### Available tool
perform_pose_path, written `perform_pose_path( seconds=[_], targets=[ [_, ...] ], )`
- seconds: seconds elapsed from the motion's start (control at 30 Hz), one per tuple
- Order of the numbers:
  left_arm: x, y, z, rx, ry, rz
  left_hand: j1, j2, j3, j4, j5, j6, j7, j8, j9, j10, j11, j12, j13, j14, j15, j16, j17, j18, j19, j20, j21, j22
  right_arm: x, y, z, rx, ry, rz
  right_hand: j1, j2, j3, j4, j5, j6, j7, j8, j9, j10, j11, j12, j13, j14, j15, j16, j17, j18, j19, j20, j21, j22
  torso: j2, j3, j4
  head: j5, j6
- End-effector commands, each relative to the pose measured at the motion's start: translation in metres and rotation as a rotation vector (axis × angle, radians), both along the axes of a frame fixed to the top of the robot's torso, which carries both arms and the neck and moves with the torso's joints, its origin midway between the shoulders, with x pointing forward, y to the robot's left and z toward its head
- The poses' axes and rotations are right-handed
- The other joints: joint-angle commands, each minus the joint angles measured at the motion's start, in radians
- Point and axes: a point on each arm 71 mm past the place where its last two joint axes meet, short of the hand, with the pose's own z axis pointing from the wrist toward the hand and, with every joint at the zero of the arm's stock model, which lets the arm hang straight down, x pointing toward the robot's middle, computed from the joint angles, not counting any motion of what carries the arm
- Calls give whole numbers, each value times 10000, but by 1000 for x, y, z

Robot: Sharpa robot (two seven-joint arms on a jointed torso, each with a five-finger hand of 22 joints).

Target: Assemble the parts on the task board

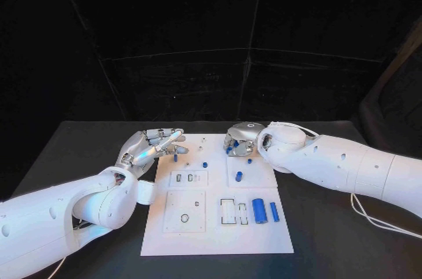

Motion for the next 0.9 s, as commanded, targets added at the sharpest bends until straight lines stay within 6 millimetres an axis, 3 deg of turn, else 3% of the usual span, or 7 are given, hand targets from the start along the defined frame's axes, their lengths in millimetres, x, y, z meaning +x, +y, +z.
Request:
perform_pose_path(
  seconds=[0.03, 0.23, 0.43, 0.83, 0.9],
  targets=[
    [0, -1, 1, -32, -30, -174, -18, 114, -25, -60, -9, -20, 57, -60, -15, -8, 85, -44, -11, -53, 16, -67, 16, 35, 19, 83, -42, -14, 0, -1, 1, -41, -371, -239, 130, 82, 367, -44, -64, 148, -17, 23, 23, 192, -48, 73, 15, 227, -37, 114, 88, -115, 91, -18, 147, 150, 30, -2, -17, -9, -18],
    [1, 0, 1, -16, -6, -166, -11, 139, -19, -70, -8, -22, 55, -66, -16, -11, 86, -52, -12, -56, 18, -75, 23, 35, 17, 85, -46, -18, -3, 5, 13, 819, -1438, -65, 100, -187, 1092, -1, -76, 337, -71, 24, 29, 494, -123, 87, 28, 199, -100, 267, 191, -151, 89, -33, 449, 439, 52, 4, -22, 13, 11],
    [1, 1, 0, -7, 11, -164, -11, 140, -19, -70, -8, -22, 55, -66, -16, -11, 86, -52, -12, -56, 18, -75, 23, 35, 17, 85, -46, -18, -3, 12, 28, 1833, -2209, -148, -47, -428, 1522, 84, -79, 323, -44, -22, 15, 491, -109, 20, 20, 184, -79, 363, 256, -151, 37, -20, 582, 537, 73, -26, 0, 10, 94],
    [1, -1, 1, -34, 20, -236, 17, 174, -8, -102, -8, -28, 53, -78, -17, -18, 86, -66, -14, -64, 20, -91, 37, 36, 13, 88, -53, -25, 8, 35, 29, 2276, -2355, -459, -173, -593, 1825, 206, -82, 261, -18, -40, 8, 406, -78, -9, 14, 174, -52, 424, 281, -151, -4, 10, 660, 584, 169, -43, 26, 70, 219],
    [1, -1, 2, -42, 14, -255, 17, 174, -8, -102, -8, -28, 53, -78, -17, -18, 86, -66, -14, -64, 20, -91, 37, 36, 13, 88, -53, -25, 10, 41, 29, 2240, -2233, -444, -246, -661, 1887, 279, -84, 250, -13, -36, 10, 394, -75, -5, 16, 170, -44, 440, 281, -151, -18, 22, 676, 589, 220, -46, 65, 63, 246]
  ],
)
